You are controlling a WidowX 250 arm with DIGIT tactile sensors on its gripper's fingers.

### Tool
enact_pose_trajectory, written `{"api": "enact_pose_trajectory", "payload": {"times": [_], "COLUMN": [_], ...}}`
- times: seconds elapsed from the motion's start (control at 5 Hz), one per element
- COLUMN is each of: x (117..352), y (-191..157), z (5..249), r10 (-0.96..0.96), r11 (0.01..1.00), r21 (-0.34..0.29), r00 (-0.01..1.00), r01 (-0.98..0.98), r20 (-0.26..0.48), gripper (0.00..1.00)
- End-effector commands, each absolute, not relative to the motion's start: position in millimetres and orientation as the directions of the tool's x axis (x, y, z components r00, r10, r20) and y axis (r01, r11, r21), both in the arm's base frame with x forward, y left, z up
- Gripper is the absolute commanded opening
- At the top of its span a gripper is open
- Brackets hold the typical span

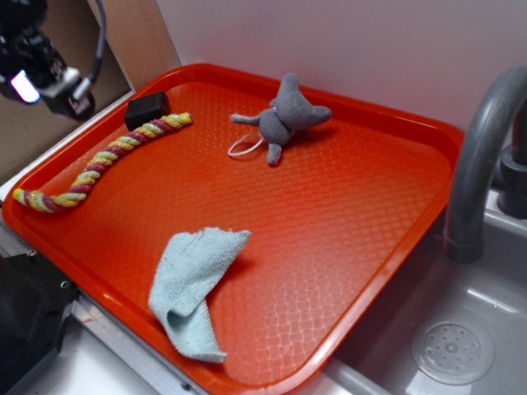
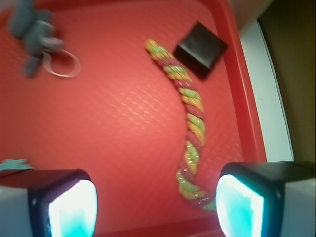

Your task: Grab the multicolored rope.

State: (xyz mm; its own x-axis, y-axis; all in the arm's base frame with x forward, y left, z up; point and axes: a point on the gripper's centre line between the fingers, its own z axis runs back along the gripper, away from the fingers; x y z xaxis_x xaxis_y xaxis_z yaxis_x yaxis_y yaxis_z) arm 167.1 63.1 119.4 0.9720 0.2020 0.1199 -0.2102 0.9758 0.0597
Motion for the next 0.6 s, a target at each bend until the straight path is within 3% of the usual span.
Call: {"api": "enact_pose_trajectory", "payload": {"times": [0.0, 0.4], "x": [172.5, 176.2], "y": [88.9, 101.3], "z": [82.8, 35.1], "r10": [0.239, 0.261], "r11": [0.961, 0.952], "r21": [0.118, 0.167], "r00": [0.967, 0.965], "r01": [-0.249, -0.259], "r20": [0.091, 0.006], "gripper": [1.0, 1.0]}}
